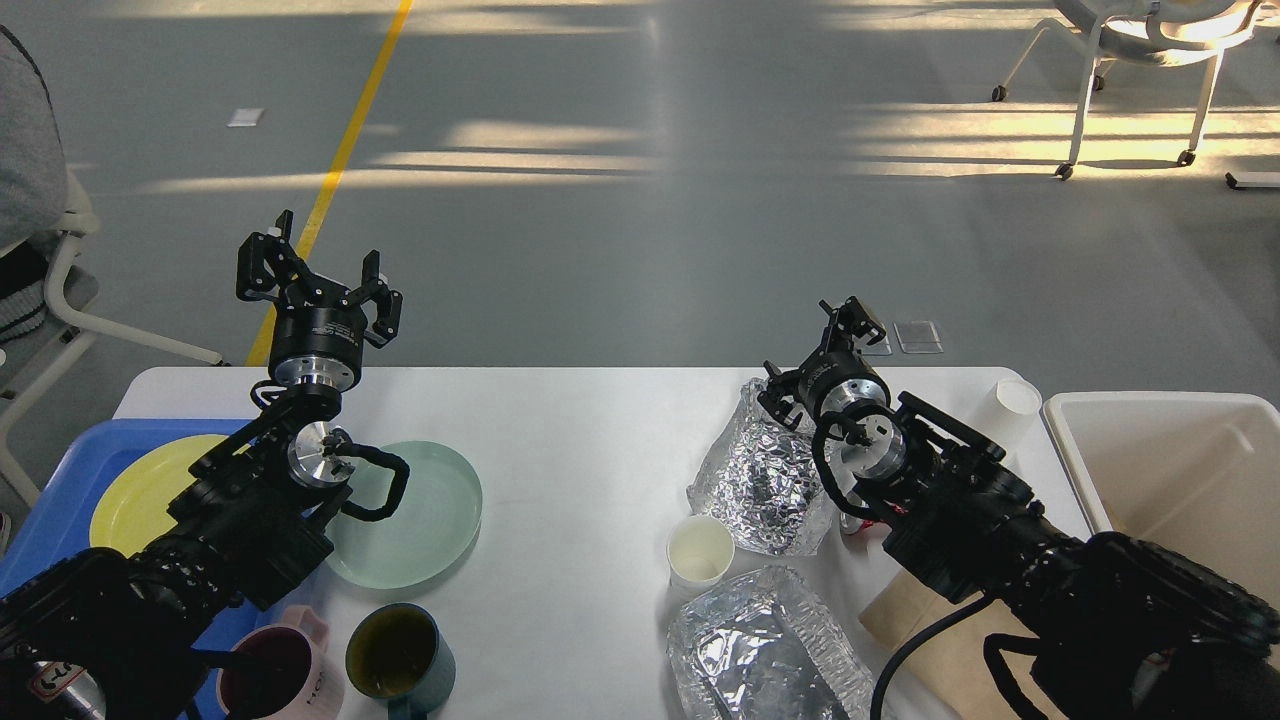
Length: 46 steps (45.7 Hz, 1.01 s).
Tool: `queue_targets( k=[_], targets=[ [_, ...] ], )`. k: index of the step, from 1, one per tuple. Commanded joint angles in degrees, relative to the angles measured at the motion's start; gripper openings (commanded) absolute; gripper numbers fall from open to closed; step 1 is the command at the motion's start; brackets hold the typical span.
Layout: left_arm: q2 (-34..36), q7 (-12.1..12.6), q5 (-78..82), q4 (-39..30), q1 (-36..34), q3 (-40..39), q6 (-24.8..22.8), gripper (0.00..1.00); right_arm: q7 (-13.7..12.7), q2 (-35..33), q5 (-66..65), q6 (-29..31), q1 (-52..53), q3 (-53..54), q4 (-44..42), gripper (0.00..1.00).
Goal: Tidy desktop
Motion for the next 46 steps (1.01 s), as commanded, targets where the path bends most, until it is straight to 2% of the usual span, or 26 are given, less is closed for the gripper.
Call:
queue_targets(
  k=[1, 15, 19, 24, 34, 38, 46],
  targets=[
    [0.3, -0.4, 0.0, 0.0, 0.0, 0.0, 0.0, 0.97, 0.0, 0.0, 0.0, 0.0, 0.0, 0.0, 0.0, 1.0],
    [1.8, 0.2, 0.1, -0.1, 0.8, 0.8, -0.5, 0.97, 0.0, 0.0, 0.0, 0.0, 0.0, 0.0, 0.0, 1.0],
    [3.9, 0.3, 0.0, -0.8, 0.8, 4.3, -0.7, 0.97, 0.0, 0.0, 0.0, 0.0, 0.0, 0.0, 0.0, 1.0],
    [6.4, 0.4, -0.3, -4.9, 0.5, 10.8, -0.3, 0.97, 0.0, 0.0, 0.0, 0.0, 0.0, 0.0, 0.0, 1.0],
    [16.1, 0.5, -0.2, -9.7, -2.4, 29.5, -0.3, 0.97, 0.0, 0.0, 0.0, 0.0, 0.0, 0.0, 0.0, 1.0],
    [20.5, 0.4, 0.0, -12.8, -5.7, 41.6, -0.7, 0.97, 0.0, 0.0, 0.0, 0.0, 0.0, 0.0, 0.0, 1.0],
    [30.6, 0.5, 0.3, -24.1, -14.7, 65.2, -1.0, 0.97, 0.0, 0.0, 0.0, 0.0, 0.0, 0.0, 0.0, 1.0]
  ],
)
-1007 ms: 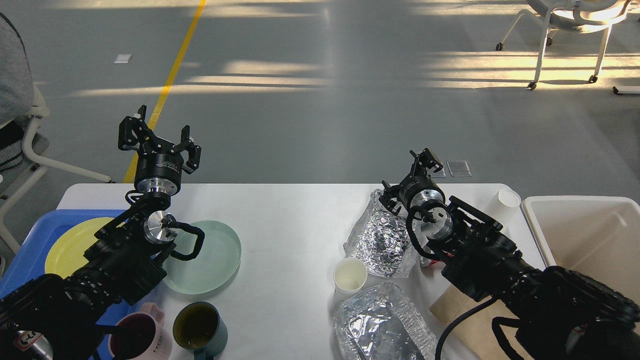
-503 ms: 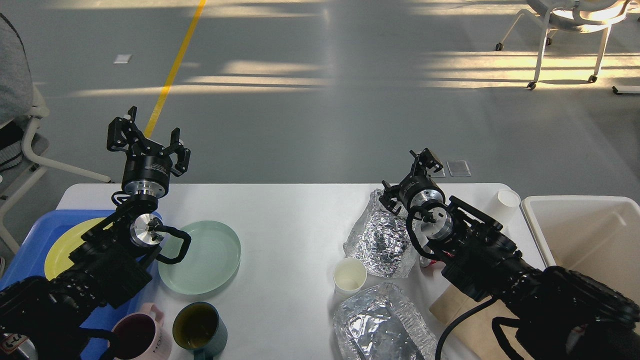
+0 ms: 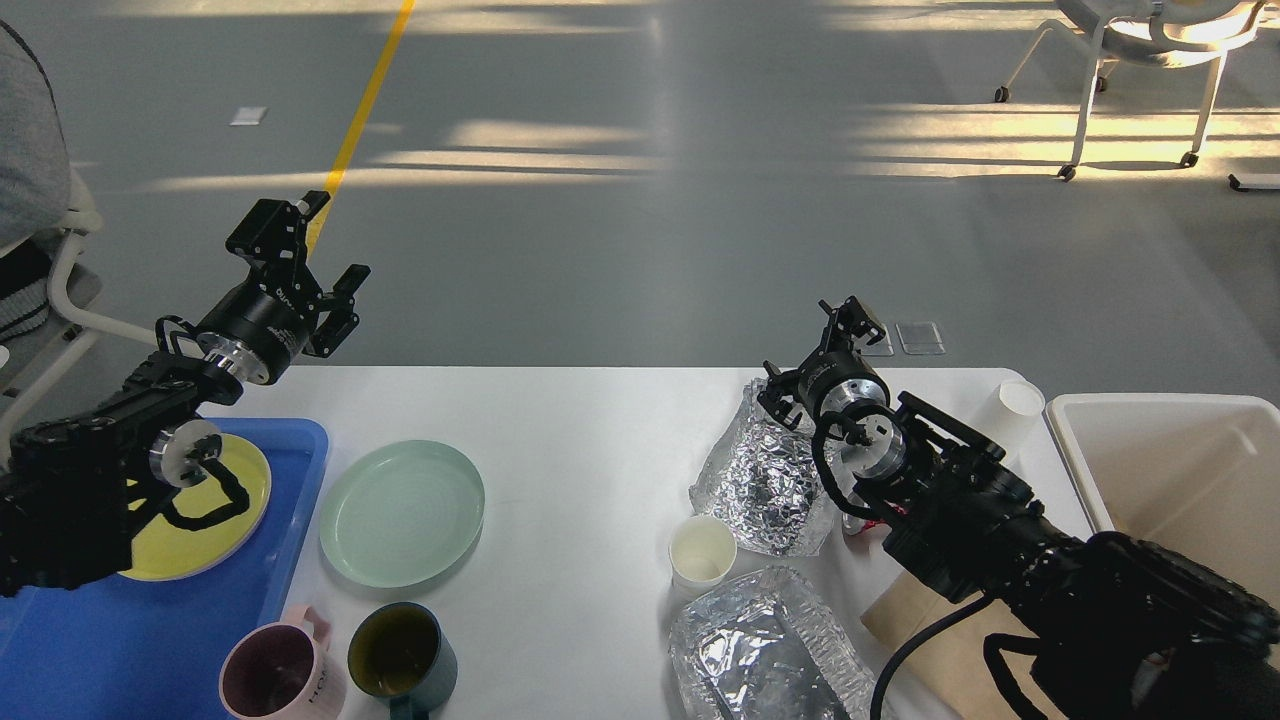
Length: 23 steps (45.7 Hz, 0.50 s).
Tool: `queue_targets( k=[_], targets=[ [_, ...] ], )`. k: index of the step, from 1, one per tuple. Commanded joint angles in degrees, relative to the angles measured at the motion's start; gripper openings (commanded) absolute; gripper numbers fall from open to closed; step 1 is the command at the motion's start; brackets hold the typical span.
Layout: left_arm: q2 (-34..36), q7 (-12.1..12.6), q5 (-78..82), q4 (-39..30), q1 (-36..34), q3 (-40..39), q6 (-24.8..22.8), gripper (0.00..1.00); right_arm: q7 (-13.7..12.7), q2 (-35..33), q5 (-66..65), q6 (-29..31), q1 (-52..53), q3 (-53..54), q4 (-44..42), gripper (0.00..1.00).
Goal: Tidy desktop
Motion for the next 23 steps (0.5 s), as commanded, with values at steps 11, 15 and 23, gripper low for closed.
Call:
queue_targets(
  k=[11, 15, 23],
  targets=[
    [8.0, 0.0, 5.3, -14.9, -18.6, 37.0, -0.1, 0.97, 0.0, 0.0, 0.1, 0.0, 0.0, 0.0, 0.0, 1.0],
    [7.5, 0.0, 6.3, -17.2, -22.3, 41.7, -0.1, 0.97, 0.0, 0.0, 0.0, 0.0, -0.1, 0.0, 0.0, 1.0],
    [2.6, 1.0, 6.5, -17.8, -27.3, 49.7, 0.5, 0.97, 0.0, 0.0, 0.1, 0.0, 0.0, 0.0, 0.0, 1.0]
  ],
)
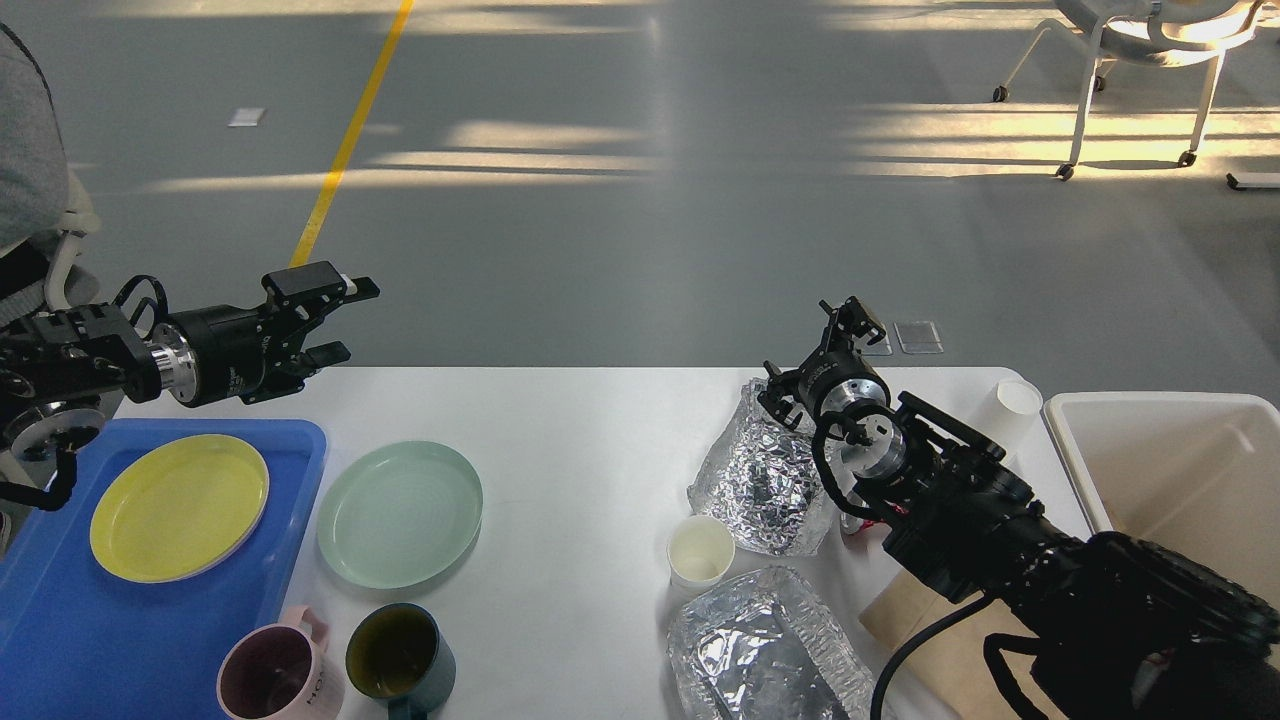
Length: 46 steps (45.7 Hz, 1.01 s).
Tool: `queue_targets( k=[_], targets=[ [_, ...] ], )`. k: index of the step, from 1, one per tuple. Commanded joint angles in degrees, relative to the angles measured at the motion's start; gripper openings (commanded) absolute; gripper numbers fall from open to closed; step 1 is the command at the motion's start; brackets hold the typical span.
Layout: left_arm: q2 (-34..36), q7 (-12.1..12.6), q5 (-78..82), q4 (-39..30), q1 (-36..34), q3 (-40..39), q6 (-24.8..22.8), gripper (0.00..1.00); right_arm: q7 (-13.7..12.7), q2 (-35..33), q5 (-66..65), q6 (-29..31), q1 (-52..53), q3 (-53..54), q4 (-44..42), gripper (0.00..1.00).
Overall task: Tidy desktop
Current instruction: 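Raise the left arm up and away from the table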
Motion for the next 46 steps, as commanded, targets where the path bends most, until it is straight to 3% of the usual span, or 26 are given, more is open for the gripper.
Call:
queue_targets(
  k=[1, 19, 32, 46],
  targets=[
    [-4.8, 1.0, 0.2, -0.1, -3.6, 6.4, 0.7, 0.97, 0.0, 0.0, 0.0, 0.0, 0.0, 0.0, 0.0, 1.0],
    [-23.8, 1.6, 0.1, -0.4, -12.8, 19.9, 2.0, 0.97, 0.0, 0.0, 0.0, 0.0, 0.0, 0.0, 0.0, 1.0],
    [-26.7, 1.5, 1.0, -12.0, -27.6, 26.0, 1.7, 0.97, 0.0, 0.0, 0.0, 0.0, 0.0, 0.0, 0.0, 1.0],
    [-25.9, 1.5, 6.7, -29.6, -47.6, 28.5, 0.5, 0.97, 0.0, 0.0, 0.0, 0.0, 0.0, 0.0, 0.0, 1.0]
  ],
)
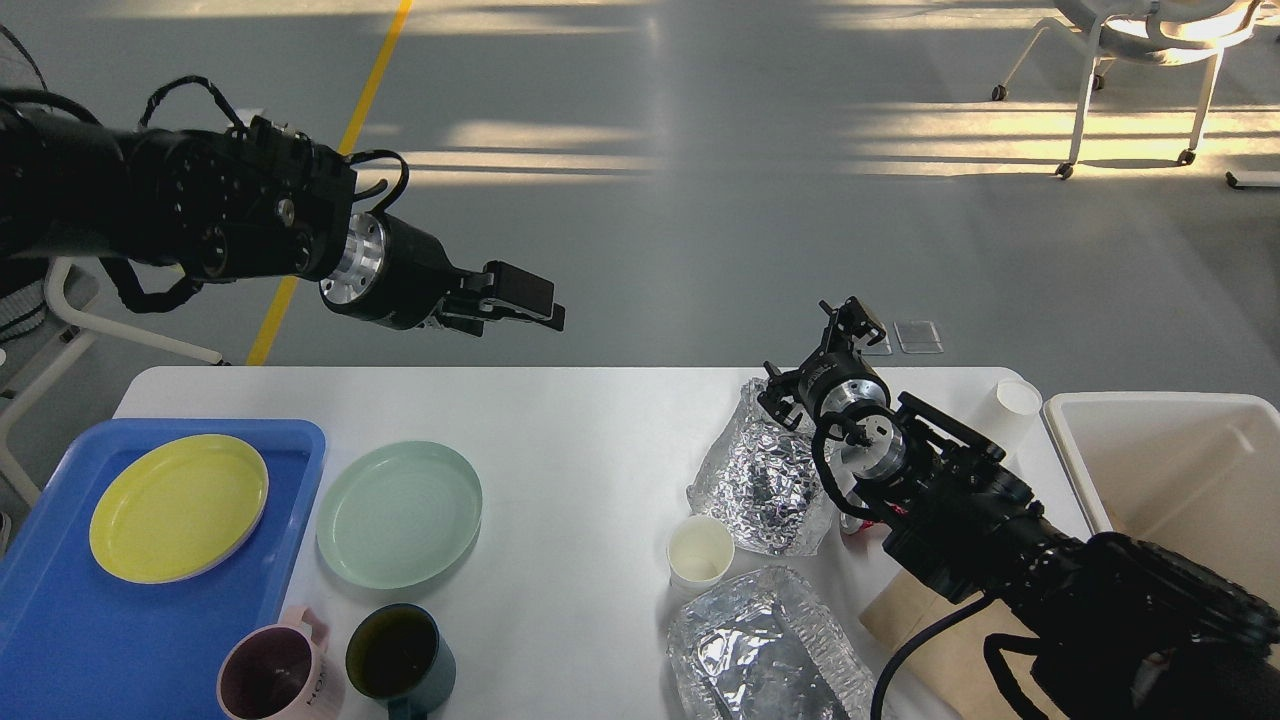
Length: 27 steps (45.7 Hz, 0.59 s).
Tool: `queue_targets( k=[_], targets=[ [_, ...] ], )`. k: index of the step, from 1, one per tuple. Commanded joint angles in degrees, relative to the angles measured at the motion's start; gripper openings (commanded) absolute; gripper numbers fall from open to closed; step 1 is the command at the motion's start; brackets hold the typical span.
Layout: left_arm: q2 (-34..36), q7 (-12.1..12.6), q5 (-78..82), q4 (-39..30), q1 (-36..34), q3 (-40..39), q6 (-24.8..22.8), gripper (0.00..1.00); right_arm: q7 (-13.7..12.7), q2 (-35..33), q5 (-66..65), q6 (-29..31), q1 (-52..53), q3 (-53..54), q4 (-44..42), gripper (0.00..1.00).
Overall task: Tidy desktop
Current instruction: 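Raise the left arm up and away from the table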
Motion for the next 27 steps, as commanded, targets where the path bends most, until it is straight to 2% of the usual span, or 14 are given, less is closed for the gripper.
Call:
queue_targets(
  k=[1, 7, 16, 20, 27],
  targets=[
    [0.1, 0.0, 1.7, -7.4, -8.3, 1.4, -0.4, 0.97, 0.0, 0.0, 0.0, 0.0, 0.0, 0.0, 0.0, 1.0],
    [0.1, -0.1, 3.5, -12.4, -15.1, 1.9, -3.8, 0.97, 0.0, 0.0, 0.0, 0.0, 0.0, 0.0, 0.0, 1.0],
    [0.6, 0.0, 3.7, -13.9, -21.7, 2.4, -18.5, 0.97, 0.0, 0.0, 0.0, 0.0, 0.0, 0.0, 0.0, 1.0],
    [0.6, 0.0, 3.7, -13.9, -24.4, 2.7, -22.8, 0.97, 0.0, 0.0, 0.0, 0.0, 0.0, 0.0, 0.0, 1.0],
    [1.0, 0.0, 3.8, -13.9, -27.8, 3.6, -24.4, 0.97, 0.0, 0.0, 0.1, 0.0, -0.1, 0.0, 0.0, 1.0]
  ],
)
